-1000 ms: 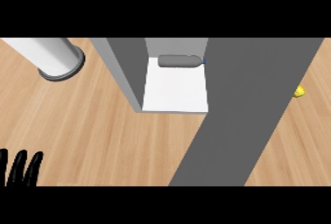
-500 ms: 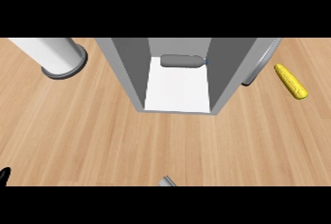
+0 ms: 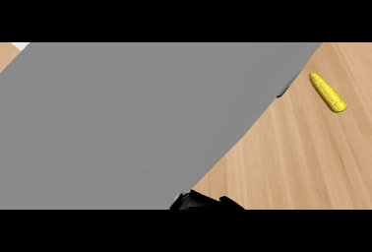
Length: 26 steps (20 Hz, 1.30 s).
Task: Pick up the bottled water, place it into the cabinet and close the cabinet
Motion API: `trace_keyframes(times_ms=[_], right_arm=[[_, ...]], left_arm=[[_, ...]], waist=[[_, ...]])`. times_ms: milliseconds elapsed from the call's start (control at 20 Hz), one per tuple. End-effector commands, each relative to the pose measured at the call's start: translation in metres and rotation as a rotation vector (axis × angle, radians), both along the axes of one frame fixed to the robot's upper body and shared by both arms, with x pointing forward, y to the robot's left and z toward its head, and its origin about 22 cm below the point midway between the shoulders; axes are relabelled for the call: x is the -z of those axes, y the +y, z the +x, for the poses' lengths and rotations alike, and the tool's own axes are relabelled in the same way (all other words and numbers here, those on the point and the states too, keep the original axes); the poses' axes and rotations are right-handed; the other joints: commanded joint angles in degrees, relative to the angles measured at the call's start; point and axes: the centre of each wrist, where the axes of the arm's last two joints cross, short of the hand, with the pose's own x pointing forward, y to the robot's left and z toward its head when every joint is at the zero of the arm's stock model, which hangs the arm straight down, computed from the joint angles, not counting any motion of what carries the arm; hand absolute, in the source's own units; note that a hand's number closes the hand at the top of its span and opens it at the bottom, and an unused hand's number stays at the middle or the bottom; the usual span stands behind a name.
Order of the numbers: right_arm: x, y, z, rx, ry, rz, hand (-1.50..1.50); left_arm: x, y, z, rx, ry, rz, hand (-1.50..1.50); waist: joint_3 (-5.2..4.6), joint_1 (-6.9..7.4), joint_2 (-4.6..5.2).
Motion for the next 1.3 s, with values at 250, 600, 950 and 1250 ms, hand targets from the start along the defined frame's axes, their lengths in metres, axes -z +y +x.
trace_keyframes(times_ms=[250, 600, 950, 1250], right_arm=[[-0.030, 0.013, 0.081, 0.004, 0.022, 0.101, 1.50], [-0.034, 0.000, 0.142, 0.021, 0.062, 0.201, 1.50], [-0.031, -0.014, 0.187, -0.019, 0.095, 0.134, 1.50], [-0.036, 0.010, 0.204, -0.068, 0.059, 0.086, 1.50]], left_arm=[[-0.006, 0.022, -0.025, -0.020, -0.020, -0.041, -1.50], [-0.019, 0.038, -0.038, -0.018, -0.033, -0.034, -1.50], [-0.025, 0.042, -0.026, -0.044, -0.050, -0.035, -1.50], [-0.028, 0.056, -0.043, -0.040, -0.045, -0.027, -1.50]], waist=[[-0.11, -0.38, -0.50], [-0.06, -0.47, -0.44], [-0.06, -1.76, -0.35], [-0.08, -1.36, -0.43]])
